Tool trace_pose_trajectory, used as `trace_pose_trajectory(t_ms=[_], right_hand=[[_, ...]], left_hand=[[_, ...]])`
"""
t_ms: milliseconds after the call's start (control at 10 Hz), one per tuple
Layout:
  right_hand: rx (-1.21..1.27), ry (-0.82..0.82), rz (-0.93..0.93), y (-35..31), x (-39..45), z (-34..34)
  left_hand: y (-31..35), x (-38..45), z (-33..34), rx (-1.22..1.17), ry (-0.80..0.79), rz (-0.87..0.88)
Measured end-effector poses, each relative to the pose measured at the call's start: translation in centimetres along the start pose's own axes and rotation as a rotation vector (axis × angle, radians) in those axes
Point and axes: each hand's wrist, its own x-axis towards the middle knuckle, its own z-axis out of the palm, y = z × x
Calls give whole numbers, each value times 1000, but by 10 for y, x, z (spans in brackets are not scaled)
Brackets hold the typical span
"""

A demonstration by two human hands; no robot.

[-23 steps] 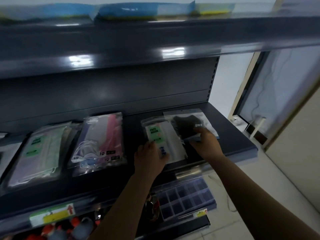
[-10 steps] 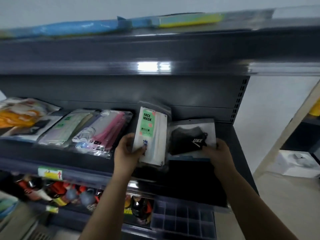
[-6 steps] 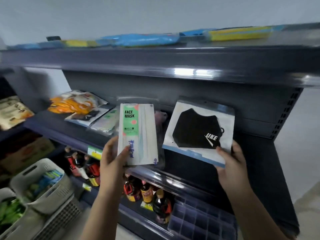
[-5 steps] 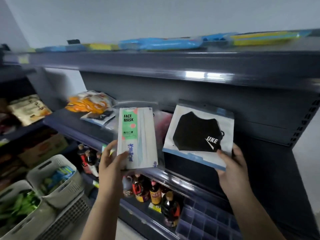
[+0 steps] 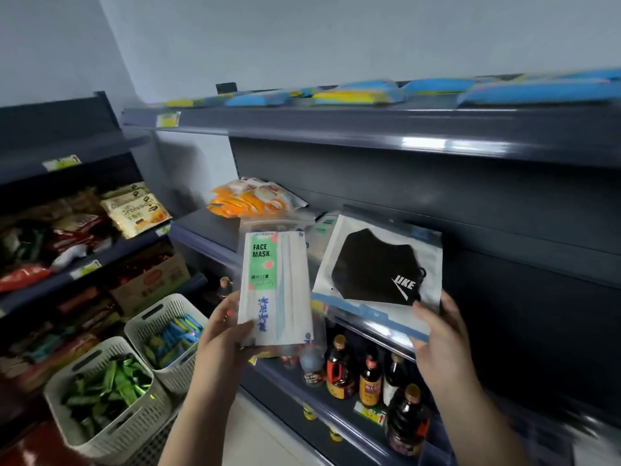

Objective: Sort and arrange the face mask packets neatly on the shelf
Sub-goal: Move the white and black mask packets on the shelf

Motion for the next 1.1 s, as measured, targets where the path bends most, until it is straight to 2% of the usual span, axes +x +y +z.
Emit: trace_pose_trajectory(t_ms=[200,500,600,800,900,1000,1100], right_hand=[[50,43,-54,41,-7,53],[-106,61,-158,56,-4,91],[-28,114,-179,41,2,113],[-69,143,-229,42,61,120],[-164,159,-236,39,81,121],[-296,273,-254,48,107,118],[-393,312,-224,55,123,125]], left_hand=[[18,47,-45,74,-103,-86],[30,111,-54,95,-263,-148],[33,136,-47,109,-310,-145],[30,195,-21,117,-344,-133],[25,222,-3,129,-363,-152],[18,247,12,170,-409,-186],[8,272,26,212,-428,-228]])
